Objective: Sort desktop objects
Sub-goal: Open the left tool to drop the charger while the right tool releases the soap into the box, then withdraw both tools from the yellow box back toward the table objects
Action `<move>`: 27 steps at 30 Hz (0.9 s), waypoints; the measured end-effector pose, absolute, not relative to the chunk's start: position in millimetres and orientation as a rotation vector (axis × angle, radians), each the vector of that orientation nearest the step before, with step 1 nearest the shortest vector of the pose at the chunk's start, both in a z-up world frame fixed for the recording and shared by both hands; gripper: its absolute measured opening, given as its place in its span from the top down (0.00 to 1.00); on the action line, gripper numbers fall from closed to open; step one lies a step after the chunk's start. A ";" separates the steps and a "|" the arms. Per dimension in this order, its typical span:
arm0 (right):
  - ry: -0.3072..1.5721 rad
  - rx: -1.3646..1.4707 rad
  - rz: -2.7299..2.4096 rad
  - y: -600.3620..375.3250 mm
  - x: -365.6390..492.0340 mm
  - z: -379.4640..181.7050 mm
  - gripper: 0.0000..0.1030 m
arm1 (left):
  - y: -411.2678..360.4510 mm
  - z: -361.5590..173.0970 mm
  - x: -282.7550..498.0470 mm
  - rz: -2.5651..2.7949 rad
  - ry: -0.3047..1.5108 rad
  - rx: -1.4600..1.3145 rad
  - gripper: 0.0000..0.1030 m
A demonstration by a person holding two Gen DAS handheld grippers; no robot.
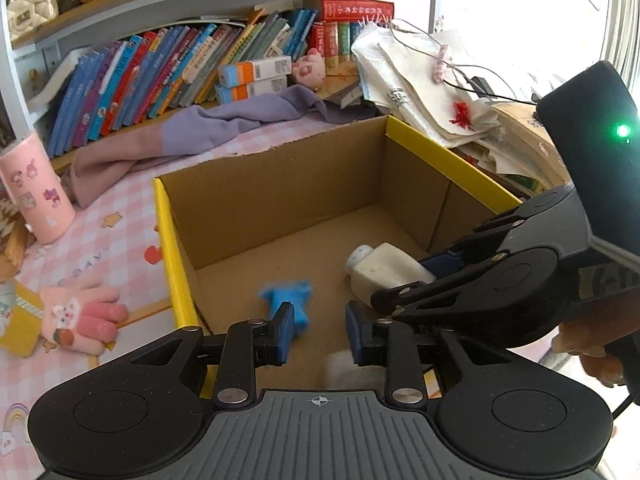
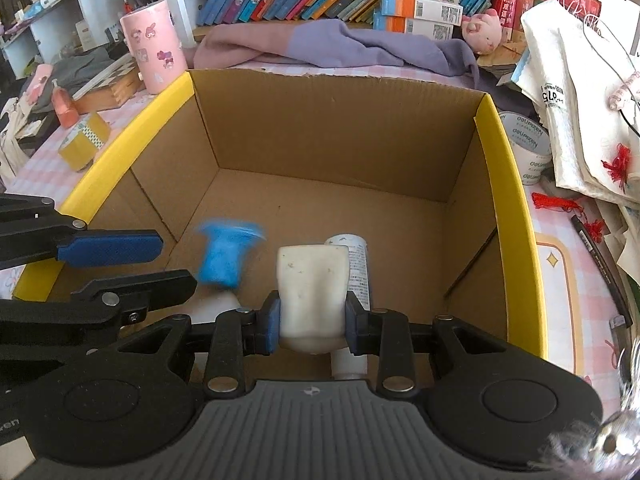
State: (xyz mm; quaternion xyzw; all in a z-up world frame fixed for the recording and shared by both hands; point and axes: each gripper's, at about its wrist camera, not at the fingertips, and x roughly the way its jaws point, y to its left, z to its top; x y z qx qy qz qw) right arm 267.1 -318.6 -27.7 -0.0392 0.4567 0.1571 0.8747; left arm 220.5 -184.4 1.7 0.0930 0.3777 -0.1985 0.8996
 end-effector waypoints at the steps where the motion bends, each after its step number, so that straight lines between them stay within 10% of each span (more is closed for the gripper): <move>1: 0.954 -0.078 0.330 -319.1 267.2 -27.9 0.70 | -184.1 2.2 219.3 -0.405 0.776 0.197 0.69; 27: 0.809 0.027 0.255 -326.3 219.2 3.5 0.67 | -119.1 31.2 156.4 -0.249 0.701 0.012 0.65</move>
